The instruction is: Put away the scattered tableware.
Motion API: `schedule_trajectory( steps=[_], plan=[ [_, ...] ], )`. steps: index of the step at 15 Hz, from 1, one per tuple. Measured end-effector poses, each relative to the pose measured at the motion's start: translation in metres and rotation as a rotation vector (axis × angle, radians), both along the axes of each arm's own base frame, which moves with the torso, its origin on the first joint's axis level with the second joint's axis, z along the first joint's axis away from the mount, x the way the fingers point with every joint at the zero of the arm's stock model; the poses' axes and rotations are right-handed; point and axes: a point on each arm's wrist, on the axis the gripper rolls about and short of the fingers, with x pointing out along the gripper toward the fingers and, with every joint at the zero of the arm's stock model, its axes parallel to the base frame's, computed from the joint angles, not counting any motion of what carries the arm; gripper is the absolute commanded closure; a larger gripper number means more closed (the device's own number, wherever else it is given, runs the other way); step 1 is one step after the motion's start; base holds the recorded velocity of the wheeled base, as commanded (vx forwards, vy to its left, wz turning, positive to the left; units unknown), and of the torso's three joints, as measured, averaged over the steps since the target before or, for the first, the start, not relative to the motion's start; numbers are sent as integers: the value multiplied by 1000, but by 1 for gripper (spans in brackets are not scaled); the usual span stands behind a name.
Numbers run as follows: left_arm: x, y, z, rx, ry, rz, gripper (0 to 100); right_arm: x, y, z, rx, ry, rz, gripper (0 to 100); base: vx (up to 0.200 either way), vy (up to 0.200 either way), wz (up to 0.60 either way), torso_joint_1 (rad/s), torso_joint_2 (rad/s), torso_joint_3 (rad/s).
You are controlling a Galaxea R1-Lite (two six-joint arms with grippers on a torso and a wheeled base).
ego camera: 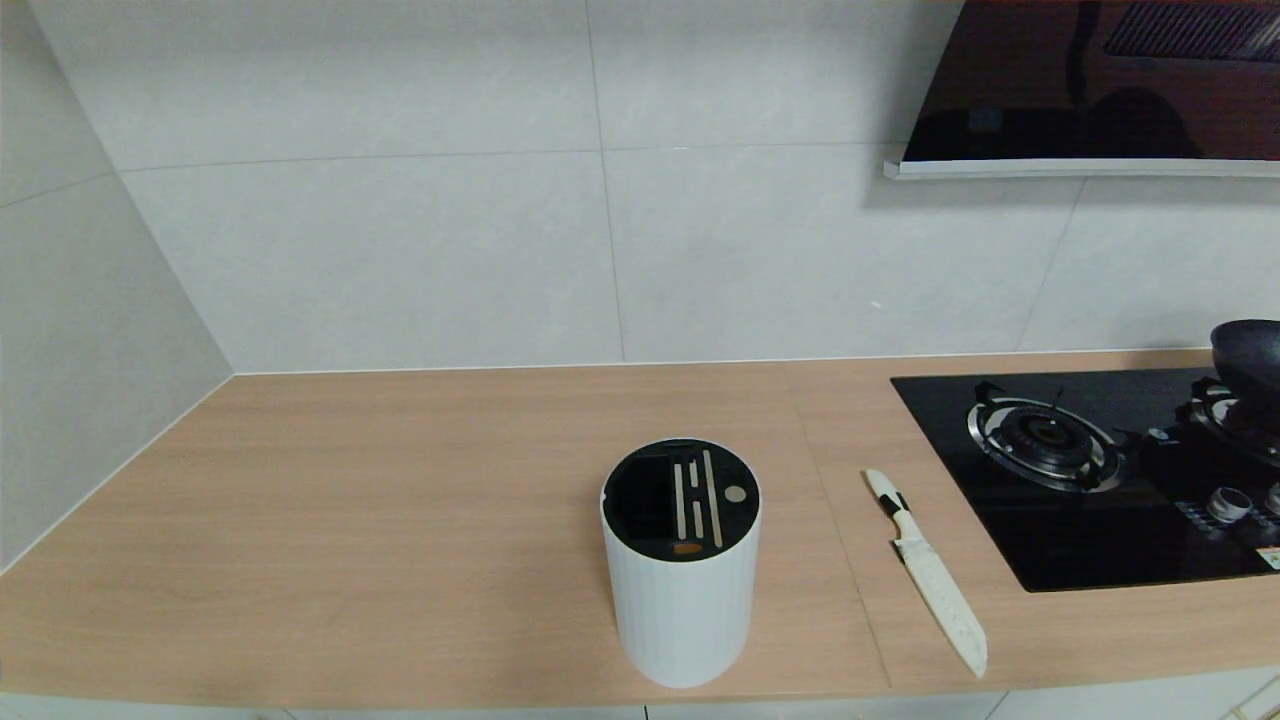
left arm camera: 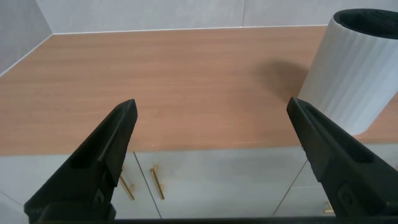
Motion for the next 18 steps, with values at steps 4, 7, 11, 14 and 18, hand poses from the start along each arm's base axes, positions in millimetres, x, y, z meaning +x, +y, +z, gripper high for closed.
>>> schedule_trajectory(
  steps=[4,7,11,14,18],
  plan=[
    [0,0,0,-1,0,0,0,15,1,47,4,67,108,0,0,0,0,0,0,0],
    [0,0,0,-1,0,0,0,54,4,78,4,197,164,0,0,0,0,0,0,0],
    [0,0,0,-1,0,0,0,120,16,95,-2,326,234,0,0,0,0,0,0,0],
    [0,0,0,-1,0,0,0,165,26,92,-9,377,254,0,0,0,0,0,0,0],
    [0,0,0,0,0,0,0,218,37,81,-21,433,239,0,0,0,0,0,0,0]
  ],
)
